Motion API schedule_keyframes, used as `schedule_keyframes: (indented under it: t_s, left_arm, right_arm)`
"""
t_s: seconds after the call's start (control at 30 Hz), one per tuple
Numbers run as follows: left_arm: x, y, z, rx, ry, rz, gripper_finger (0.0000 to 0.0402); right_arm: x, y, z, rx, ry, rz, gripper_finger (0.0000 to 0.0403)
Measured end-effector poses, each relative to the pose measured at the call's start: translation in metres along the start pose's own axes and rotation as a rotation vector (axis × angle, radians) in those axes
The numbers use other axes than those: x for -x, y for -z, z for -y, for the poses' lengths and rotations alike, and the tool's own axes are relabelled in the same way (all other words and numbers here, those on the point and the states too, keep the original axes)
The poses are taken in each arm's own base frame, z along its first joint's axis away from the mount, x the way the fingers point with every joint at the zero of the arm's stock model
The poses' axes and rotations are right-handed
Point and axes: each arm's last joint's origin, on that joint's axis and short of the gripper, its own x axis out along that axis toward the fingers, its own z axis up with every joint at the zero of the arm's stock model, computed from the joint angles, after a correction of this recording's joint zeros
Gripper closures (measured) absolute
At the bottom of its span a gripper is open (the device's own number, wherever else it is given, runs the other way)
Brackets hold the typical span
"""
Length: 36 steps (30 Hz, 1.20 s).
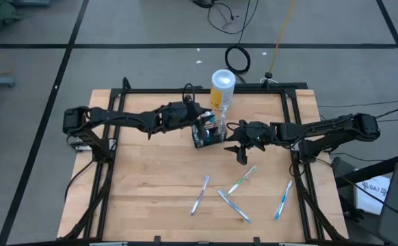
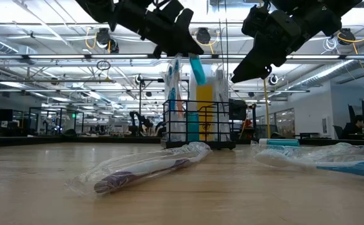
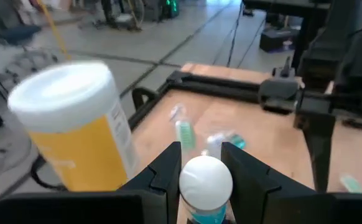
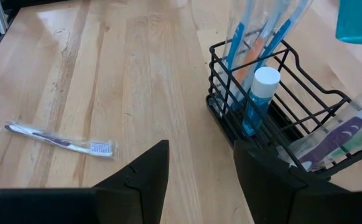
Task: Pick & Place toothbrushing station
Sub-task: Put the blue mouthwash into the black wire organizer
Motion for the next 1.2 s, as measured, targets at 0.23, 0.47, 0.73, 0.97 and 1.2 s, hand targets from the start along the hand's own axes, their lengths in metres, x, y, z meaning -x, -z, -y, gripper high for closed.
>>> schedule_keyframes:
  t_s: [0.23,0.47,0.73,0.97,1.2]
  left_arm:
    - [0.016,-0.022,-0.055,0.109,0.231,0.066,0.0300]
    - [0.022,-0.018,-0.123,0.066,0.377,0.089,0.0300]
    - [0.001,0.011,-0.145,0.076,0.441,0.035,0.0300]
    - [-0.021,0.026,-0.139,0.069,0.663,0.100,0.0300]
    - [-0.033,0.044,-0.137,0.077,0.697,0.063,0.0300]
  right_arm:
    - [0.000,0.000,0.000,0.000,0.000,0.000,0.0231]
    - [0.000,0.000,0.000,0.000,-0.001,0.004,0.0230]
    - [0.000,-0.005,-0.001,0.030,-0.007,0.054,0.0230]
    - [0.000,-0.008,-0.001,0.044,-0.012,0.082,0.0231]
    - [0.000,-0.008,-0.001,0.042,-0.013,0.082,0.0232]
